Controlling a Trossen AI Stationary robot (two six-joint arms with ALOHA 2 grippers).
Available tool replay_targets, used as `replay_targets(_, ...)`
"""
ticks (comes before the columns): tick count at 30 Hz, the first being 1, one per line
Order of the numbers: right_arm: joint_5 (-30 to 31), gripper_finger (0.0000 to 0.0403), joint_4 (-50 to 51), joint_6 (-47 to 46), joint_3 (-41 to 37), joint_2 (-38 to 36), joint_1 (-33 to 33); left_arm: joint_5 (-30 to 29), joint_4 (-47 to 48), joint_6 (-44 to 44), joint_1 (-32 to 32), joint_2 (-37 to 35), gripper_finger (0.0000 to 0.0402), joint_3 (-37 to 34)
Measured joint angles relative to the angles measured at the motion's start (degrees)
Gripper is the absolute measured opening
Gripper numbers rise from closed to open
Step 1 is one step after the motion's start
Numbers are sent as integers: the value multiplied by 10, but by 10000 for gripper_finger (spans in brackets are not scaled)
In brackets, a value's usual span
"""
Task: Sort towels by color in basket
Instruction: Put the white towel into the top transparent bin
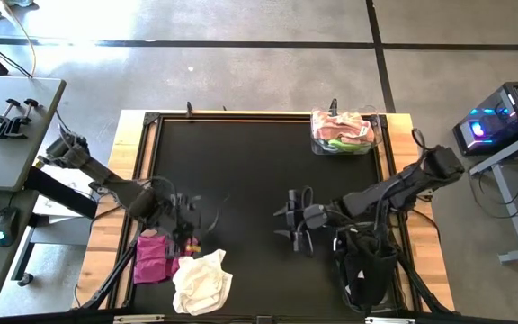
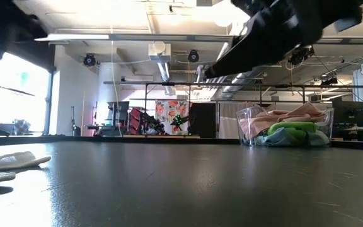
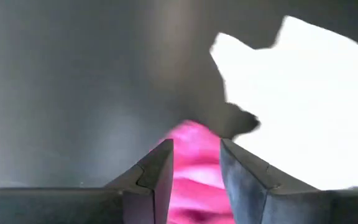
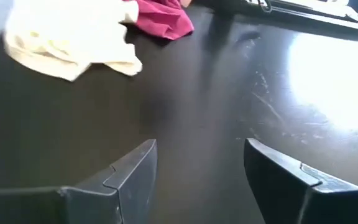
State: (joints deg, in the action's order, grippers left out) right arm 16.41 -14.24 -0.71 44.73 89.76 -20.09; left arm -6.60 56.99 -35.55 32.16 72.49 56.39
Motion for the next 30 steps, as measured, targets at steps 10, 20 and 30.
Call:
replay_targets(10, -5, 233, -9, 21, 3, 23, 36, 189, -61, -115, 56, 167, 68, 92)
replay_targets(20, -4, 233, -7, 23, 3, 55, 6, 248, -158, -142, 47, 275, 152, 128)
replay_targets(30, -4, 233, -28, 10, 3, 89, 4, 219, -153, 32, 78, 370, 226, 134)
